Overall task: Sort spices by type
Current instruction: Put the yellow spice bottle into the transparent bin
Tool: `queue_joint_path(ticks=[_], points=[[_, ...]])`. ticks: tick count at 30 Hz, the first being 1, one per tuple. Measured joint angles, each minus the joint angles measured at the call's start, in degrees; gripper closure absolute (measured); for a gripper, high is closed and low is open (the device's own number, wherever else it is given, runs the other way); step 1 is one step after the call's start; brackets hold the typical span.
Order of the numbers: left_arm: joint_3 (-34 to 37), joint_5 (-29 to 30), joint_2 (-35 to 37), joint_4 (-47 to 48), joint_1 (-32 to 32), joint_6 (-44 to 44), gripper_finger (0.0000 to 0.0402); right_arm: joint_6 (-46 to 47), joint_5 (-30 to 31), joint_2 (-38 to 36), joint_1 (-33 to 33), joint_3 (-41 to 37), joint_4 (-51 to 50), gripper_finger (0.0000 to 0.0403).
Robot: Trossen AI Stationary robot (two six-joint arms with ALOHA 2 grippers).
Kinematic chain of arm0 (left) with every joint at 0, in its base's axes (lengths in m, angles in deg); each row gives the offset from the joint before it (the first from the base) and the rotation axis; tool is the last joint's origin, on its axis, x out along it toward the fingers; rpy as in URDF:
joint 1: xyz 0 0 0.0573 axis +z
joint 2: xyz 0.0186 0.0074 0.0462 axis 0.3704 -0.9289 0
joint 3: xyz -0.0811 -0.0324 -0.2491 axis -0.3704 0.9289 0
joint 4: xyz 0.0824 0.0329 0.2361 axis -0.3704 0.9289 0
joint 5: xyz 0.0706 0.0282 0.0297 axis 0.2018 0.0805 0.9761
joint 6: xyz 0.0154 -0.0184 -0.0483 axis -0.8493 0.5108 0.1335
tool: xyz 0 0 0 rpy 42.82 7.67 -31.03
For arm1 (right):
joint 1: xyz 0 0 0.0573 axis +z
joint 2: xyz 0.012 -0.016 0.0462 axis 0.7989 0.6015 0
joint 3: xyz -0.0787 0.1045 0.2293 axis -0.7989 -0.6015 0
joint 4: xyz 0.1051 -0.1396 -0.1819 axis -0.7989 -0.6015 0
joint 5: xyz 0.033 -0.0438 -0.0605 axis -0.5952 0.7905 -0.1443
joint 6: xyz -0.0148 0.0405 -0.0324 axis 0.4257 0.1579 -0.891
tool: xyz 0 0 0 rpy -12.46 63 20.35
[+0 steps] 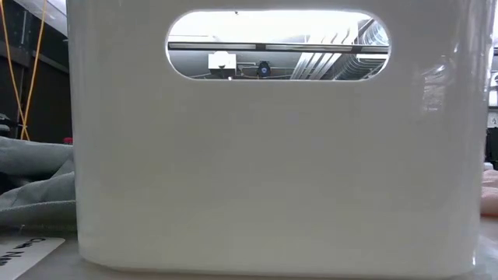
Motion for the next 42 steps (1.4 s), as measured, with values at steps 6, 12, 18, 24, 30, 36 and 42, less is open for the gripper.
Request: queue_joint_path(ticks=[6, 12, 18, 24, 30, 36, 42], points=[[-11.4, 5.5, 2.0, 11.3, 14.8, -6.3, 0.0211, -2.0, 1.0, -1.9, 0.0, 0.0, 0.4, 0.0155], [-26.0, 12.4, -2.2, 10.8, 37.5, -22.7, 0.0211, -5.1, 2.0, -3.9, -1.3, 0.0, 0.6, 0.0155], [-37.6, 18.6, -11.0, 9.2, 59.5, -41.6, 0.0211, -7.1, 2.0, -4.0, -4.2, 0.0, 1.9, 0.0155], [-41.5, 13.3, -22.9, -0.4, 77.9, -57.4, 0.0211, -7.4, 1.8, -4.0, -7.9, 0.0, 6.4, 0.0155], [-48.2, 3.9, -35.0, -3.7, 86.3, -60.9, 0.0211, -2.5, 1.5, -4.0, -11.4, 0.0, 9.3, 0.0155], [-51.8, 0.8, -40.3, -5.3, 86.8, -66.8, 0.0211, 0.1, -1.8, -4.0, -14.6, 0.0, 10.2, 0.0155], [-51.8, 1.6, -42.8, -5.7, 86.3, -67.6, 0.0211, -1.6, -3.6, -4.0, -17.0, 0.0, 10.3, 0.0155]])
